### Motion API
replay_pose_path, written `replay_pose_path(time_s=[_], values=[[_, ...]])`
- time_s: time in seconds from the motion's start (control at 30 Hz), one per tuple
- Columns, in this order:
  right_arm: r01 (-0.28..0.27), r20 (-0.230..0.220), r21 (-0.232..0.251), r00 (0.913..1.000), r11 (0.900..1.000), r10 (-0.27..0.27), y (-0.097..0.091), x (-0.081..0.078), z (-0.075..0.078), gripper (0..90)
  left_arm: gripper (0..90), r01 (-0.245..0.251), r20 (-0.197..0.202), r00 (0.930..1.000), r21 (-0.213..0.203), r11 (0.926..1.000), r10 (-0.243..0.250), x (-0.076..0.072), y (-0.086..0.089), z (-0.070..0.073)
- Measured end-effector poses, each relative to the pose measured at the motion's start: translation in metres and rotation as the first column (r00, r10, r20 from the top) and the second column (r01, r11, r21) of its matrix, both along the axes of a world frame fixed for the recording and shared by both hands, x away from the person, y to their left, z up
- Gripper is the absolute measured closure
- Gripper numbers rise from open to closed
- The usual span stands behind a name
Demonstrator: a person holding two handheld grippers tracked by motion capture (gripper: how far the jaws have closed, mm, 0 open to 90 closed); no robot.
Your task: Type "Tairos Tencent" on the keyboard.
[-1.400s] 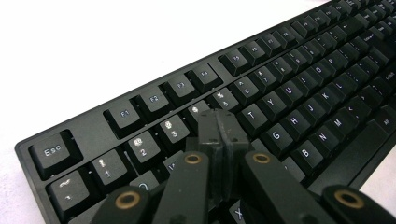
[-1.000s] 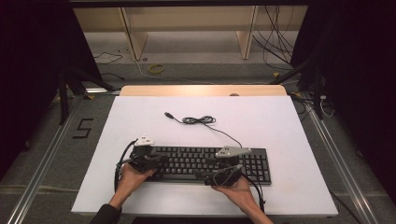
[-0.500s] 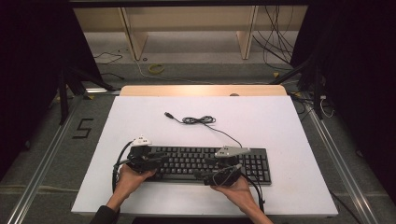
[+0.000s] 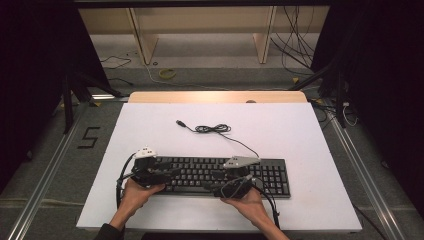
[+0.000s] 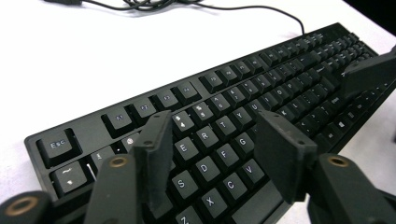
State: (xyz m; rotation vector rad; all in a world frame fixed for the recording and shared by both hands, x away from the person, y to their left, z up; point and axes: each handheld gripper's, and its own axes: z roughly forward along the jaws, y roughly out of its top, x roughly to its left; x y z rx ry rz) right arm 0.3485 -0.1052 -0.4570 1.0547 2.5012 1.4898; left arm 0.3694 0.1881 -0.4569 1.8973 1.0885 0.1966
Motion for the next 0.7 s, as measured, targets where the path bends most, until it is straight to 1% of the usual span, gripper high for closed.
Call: replay_pose_path(time_s=[0.03,0.2,0.23,0.27,0.43,0.57,0.7], values=[[-0.006,0.005,-0.001,1.0000,1.0000,0.006,0.001,0.000,-0.001,47.8,43.7,0.002,0.004,1.0000,-0.006,1.0000,-0.002,-0.001,0.001,0.001],[-0.013,-0.006,-0.019,0.9999,0.9997,0.013,0.010,0.002,-0.003,60.3,41.0,-0.002,0.033,0.9995,-0.032,0.9995,0.003,-0.009,0.004,0.003],[-0.020,0.003,-0.025,0.9998,0.9995,0.020,0.012,0.003,-0.004,62.9,40.5,0.000,0.038,0.9993,-0.035,0.9994,0.001,-0.010,0.005,0.003],[-0.022,0.001,-0.027,0.9998,0.9994,0.022,0.013,0.003,-0.005,65.3,40.4,-0.001,0.041,0.9992,-0.042,0.9991,0.003,-0.012,0.005,0.003],[-0.032,0.009,-0.056,0.9994,0.9979,0.033,0.024,0.006,-0.009,78.0,38.4,0.003,0.058,0.9983,-0.050,0.9987,0.000,-0.019,0.008,0.003],[-0.037,0.007,-0.082,0.9993,0.9959,0.038,0.031,0.009,-0.012,85.4,36.6,-0.002,0.069,0.9976,-0.070,0.9976,0.007,-0.025,0.012,0.003],[-0.041,0.005,-0.107,0.9991,0.9934,0.042,0.037,0.011,-0.017,89.6,34.2,-0.001,0.085,0.9963,-0.081,0.9967,0.008,-0.030,0.015,0.002]])
